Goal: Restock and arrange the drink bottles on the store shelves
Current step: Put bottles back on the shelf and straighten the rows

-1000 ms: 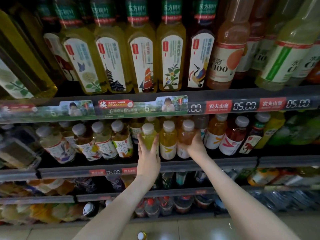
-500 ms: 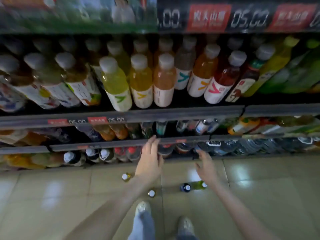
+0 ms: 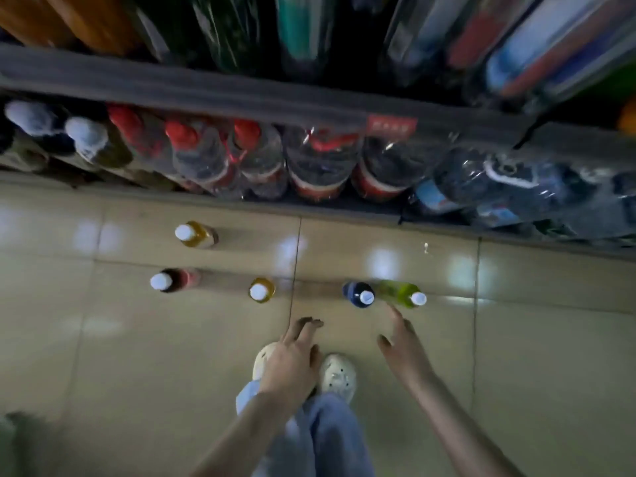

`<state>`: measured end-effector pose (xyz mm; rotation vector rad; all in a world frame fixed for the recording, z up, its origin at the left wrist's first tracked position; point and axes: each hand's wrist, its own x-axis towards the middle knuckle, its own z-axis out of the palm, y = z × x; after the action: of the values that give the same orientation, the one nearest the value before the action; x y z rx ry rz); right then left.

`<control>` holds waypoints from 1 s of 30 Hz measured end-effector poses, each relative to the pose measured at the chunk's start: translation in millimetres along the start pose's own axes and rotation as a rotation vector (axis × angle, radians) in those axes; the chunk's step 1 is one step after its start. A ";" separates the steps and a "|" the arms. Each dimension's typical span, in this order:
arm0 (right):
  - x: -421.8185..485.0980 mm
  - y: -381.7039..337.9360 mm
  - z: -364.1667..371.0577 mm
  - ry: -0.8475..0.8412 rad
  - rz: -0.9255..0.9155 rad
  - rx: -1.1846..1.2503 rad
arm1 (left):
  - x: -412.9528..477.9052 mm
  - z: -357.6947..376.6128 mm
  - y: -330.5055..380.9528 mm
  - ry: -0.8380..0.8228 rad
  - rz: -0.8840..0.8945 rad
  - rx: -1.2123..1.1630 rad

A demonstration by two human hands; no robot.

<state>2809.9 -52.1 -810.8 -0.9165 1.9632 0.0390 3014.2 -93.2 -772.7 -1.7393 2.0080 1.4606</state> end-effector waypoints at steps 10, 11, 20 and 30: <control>144.4 18.9 87.3 0.225 -0.171 -0.269 | 54.6 45.5 -61.6 0.070 -0.009 -0.021; 134.3 18.5 85.8 0.177 -0.179 -0.180 | 50.5 43.2 -58.9 0.056 -0.021 -0.019; -123.5 -39.8 -88.1 0.196 -0.271 0.242 | -42.9 -37.0 81.4 -0.229 0.413 0.288; -348.2 -48.6 -313.0 0.326 -0.398 0.842 | -154.0 -139.4 351.6 -0.201 0.474 0.317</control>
<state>2707.0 -1.4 -354.3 -0.7331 1.7705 -1.1361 2847.9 -124.0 -401.0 -0.9967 2.4749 1.2616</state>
